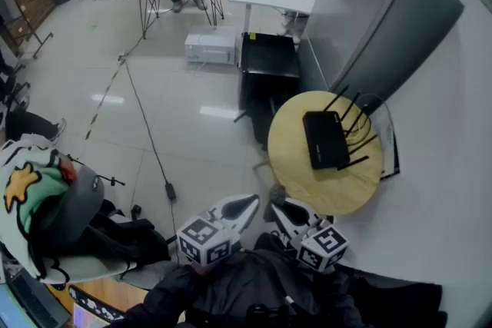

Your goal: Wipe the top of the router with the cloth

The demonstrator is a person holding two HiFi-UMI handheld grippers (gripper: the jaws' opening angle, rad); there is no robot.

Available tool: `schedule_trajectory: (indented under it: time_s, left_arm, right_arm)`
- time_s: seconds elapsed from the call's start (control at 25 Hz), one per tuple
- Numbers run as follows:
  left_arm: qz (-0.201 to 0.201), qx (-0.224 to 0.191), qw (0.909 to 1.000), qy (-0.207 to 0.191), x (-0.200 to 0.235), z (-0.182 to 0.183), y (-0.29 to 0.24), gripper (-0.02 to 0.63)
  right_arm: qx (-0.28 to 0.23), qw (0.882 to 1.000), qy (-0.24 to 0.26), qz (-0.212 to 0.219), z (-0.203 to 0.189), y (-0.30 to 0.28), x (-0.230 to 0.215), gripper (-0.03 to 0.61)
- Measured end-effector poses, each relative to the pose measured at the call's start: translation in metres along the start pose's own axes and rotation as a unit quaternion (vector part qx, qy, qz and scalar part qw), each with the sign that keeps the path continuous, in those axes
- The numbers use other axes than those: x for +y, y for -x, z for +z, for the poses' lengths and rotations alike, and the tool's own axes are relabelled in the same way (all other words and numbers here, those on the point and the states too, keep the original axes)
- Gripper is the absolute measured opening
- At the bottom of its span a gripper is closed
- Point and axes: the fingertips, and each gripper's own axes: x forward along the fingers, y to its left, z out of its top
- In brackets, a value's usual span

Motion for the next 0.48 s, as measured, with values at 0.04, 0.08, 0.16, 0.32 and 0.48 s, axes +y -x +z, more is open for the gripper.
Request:
schedule_trajectory:
  time_s: [0.04,0.08,0.16,0.32,0.48]
  left_arm:
    - [0.000,-0.001,1.0000,0.000,0.003,0.002,0.001,-0.008]
    - [0.000,-0.001,1.0000,0.000,0.006,0.004,0.001,-0.006]
    - [0.000,-0.002,1.0000,0.000,0.014,0.010,-0.003,-0.006]
    - [0.002,-0.003,1.0000,-0.001,0.033,0.027,-0.020,-0.006]
    - [0.010,0.004,0.9999,0.000,0.066,0.042,-0.040,-0.006]
  right_arm:
    - [0.000,1.000,0.000,0.000,0.001,-0.003,-0.001,0.071]
    - [-0.001,1.000,-0.001,-0.001,0.003,-0.006,-0.003,0.071]
    - [-0.003,1.000,-0.003,-0.004,0.008,-0.012,-0.010,0.071]
    - [-0.013,1.000,-0.007,-0.006,0.024,-0.027,-0.034,0.071]
    - [-0.021,1.000,-0.016,-0.006,0.033,-0.054,-0.064,0.071]
